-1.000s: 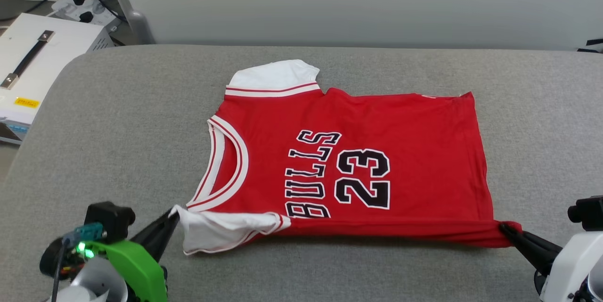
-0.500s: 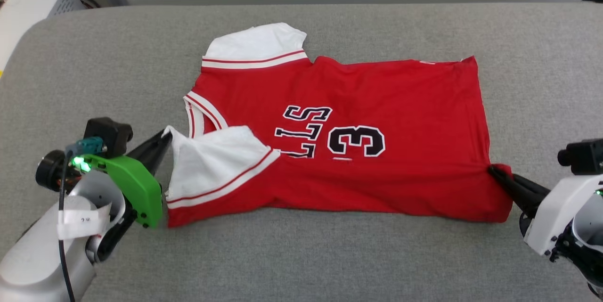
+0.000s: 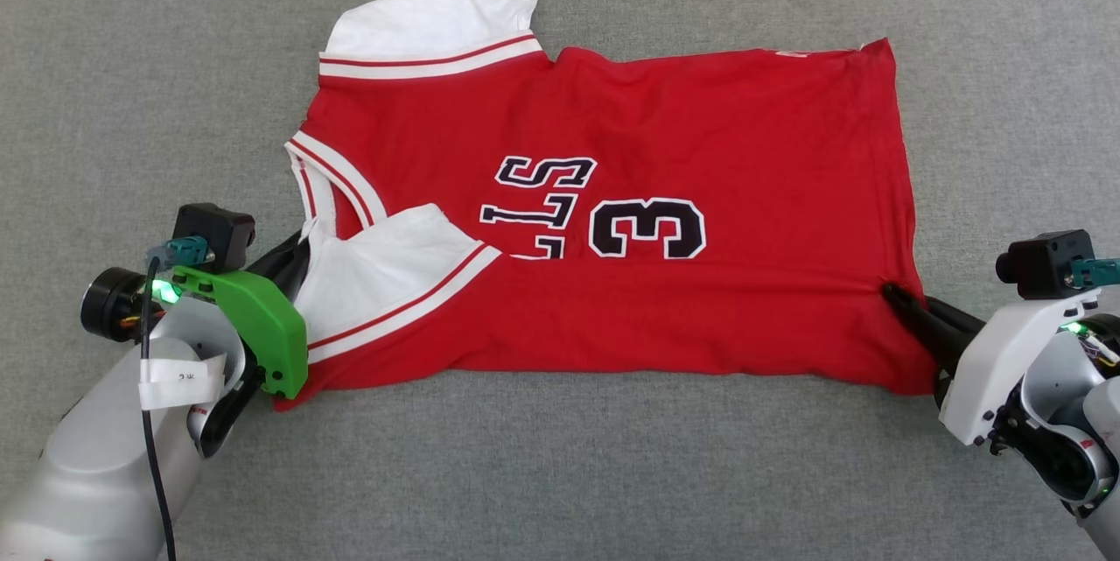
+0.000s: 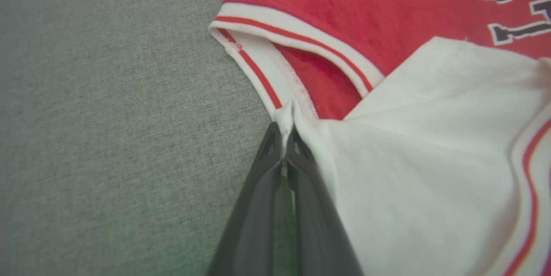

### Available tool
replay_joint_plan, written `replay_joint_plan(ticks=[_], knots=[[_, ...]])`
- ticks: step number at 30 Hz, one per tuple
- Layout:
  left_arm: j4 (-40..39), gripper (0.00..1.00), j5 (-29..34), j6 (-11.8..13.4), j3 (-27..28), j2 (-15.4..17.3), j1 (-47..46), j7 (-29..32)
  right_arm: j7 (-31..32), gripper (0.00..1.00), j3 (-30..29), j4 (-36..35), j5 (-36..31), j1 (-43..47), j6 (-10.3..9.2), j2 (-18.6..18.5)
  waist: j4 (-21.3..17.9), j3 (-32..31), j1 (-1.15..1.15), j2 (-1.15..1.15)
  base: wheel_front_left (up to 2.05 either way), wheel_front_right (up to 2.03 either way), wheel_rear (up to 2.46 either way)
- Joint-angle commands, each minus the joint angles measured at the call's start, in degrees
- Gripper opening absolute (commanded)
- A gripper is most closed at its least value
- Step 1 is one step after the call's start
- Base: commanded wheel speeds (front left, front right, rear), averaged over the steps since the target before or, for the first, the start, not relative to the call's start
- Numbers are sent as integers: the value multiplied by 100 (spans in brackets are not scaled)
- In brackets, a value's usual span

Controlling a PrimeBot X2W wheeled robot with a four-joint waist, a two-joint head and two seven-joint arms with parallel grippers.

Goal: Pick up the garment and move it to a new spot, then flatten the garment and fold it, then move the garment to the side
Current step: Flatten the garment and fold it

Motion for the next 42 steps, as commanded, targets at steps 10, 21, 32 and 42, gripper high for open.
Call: replay_joint_plan(ticks=[10, 21, 32, 42], knots=[[455, 100, -352, -37, -353, -81, -228, -455, -609, 100, -68, 35, -88, -16, -3, 37, 99, -356, -1, 0, 0, 0, 0], [-576, 100, -683, -38, -594, 722, -500, 615, -664, 100, -779, -771, -371, 809, -3, -113, 291, -961, -1, 0, 0, 0, 0], [-1796, 100, -1910, -6, -995, 1183, -738, 3372, -231, 100, -1238, -1185, -748, 1042, -3, 209, 308, -1030, -1, 0, 0, 0, 0], [-1440, 100, -2086, 112, -1385, 1036, -579, 4238, -36, 100, -1281, -1336, -830, 997, -3, 374, 62, -879, -1, 0, 0, 0, 0]])
